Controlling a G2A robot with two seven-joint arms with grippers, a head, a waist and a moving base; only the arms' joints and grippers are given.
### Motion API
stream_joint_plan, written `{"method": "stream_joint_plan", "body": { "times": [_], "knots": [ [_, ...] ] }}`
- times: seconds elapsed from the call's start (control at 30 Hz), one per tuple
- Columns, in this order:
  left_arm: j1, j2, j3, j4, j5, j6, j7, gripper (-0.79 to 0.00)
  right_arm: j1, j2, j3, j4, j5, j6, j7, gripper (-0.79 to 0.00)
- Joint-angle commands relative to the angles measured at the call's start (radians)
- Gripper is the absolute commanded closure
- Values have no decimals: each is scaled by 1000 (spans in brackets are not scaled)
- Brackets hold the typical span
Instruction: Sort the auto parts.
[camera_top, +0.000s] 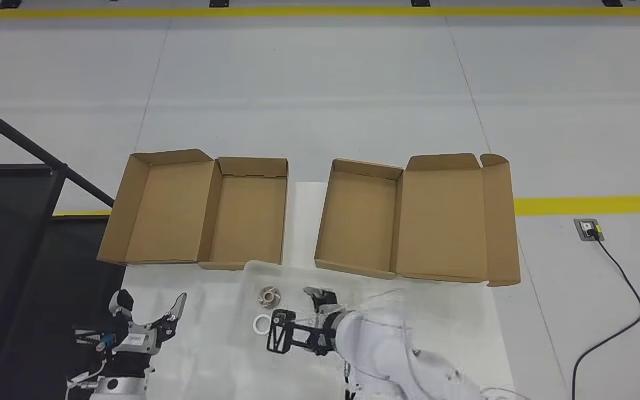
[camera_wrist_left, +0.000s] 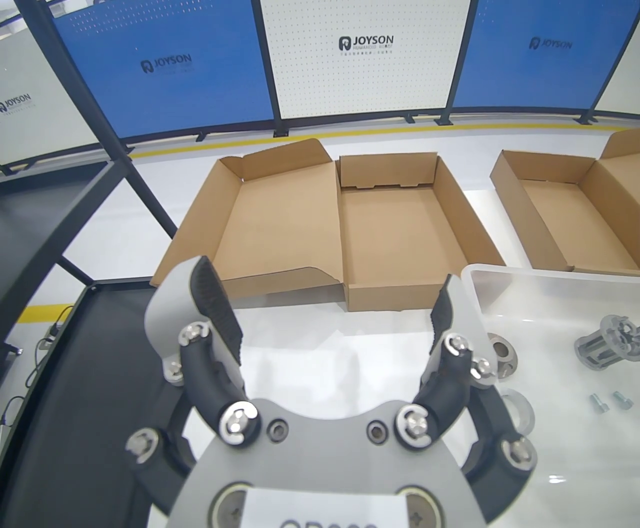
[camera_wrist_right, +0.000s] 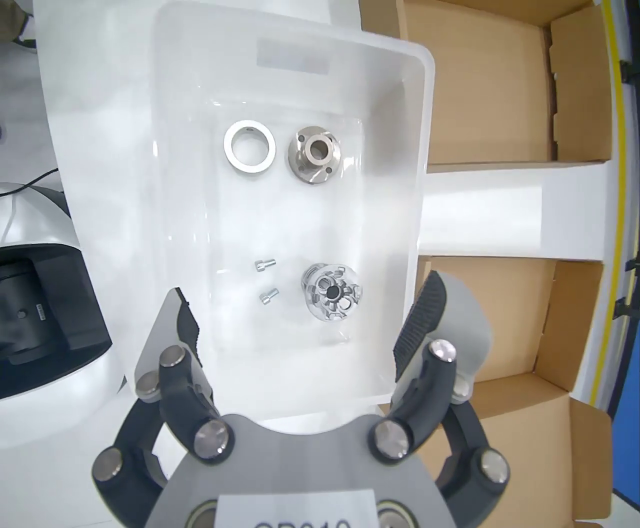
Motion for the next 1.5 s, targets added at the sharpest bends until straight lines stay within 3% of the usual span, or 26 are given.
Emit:
{"method": "stream_joint_plan", "body": {
  "times": [0.0,0.3,0.37,0.63,0.73,1.07,1.2,1.27,1.33,1.37,1.47],
  "knots": [
    [-3,-2,-2,2,-7,7,-1,-785,23,-10,-8,47,29,21,29,-785],
    [-9,-9,-11,23,-35,32,-14,-785,108,-60,-52,214,118,122,101,-785],
    [-10,-11,-11,24,-32,35,-16,-785,121,-69,-55,246,131,140,109,-733],
    [-11,-11,-10,24,-28,36,-17,-785,149,-91,-56,330,169,168,96,-668],
    [-11,-11,-10,24,-28,36,-17,-785,158,-97,-57,358,161,181,100,-705],
    [-11,-11,-10,24,-28,36,-17,-785,172,-115,-56,424,172,180,57,-705],
    [-11,-11,-10,24,-28,36,-17,-785,184,-125,-61,455,170,191,50,-643],
    [-11,-11,-10,24,-28,36,-17,-785,189,-129,-64,468,166,195,50,-526],
    [-11,-11,-10,24,-28,36,-17,-785,194,-134,-66,483,168,196,49,-493],
    [-11,-11,-10,24,-28,36,-17,-785,197,-136,-66,489,168,198,49,-382],
    [-11,-11,-10,24,-28,36,-17,-785,204,-141,-64,493,162,206,51,-234]
  ]
}}
